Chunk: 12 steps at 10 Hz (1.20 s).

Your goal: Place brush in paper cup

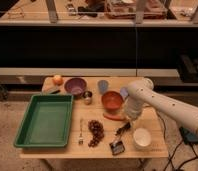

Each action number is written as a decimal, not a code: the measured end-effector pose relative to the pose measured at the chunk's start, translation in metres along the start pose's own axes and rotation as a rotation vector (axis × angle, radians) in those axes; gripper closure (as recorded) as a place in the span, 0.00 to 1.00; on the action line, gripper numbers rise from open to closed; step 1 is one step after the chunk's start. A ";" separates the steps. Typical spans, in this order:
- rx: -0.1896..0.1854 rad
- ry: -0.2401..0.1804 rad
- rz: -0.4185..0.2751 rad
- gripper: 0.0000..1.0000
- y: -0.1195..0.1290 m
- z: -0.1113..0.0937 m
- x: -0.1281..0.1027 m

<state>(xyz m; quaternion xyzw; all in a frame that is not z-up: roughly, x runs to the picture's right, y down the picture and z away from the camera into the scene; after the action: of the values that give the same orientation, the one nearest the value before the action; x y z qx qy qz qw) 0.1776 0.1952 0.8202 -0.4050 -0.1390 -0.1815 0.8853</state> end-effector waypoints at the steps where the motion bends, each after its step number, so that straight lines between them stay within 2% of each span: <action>1: 0.000 0.001 -0.005 0.35 -0.002 0.002 -0.003; 12: -0.020 0.021 0.014 0.35 -0.003 0.030 0.010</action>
<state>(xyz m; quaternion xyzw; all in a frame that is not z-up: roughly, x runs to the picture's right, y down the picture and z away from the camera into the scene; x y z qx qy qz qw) 0.1822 0.2145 0.8455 -0.4130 -0.1251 -0.1809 0.8838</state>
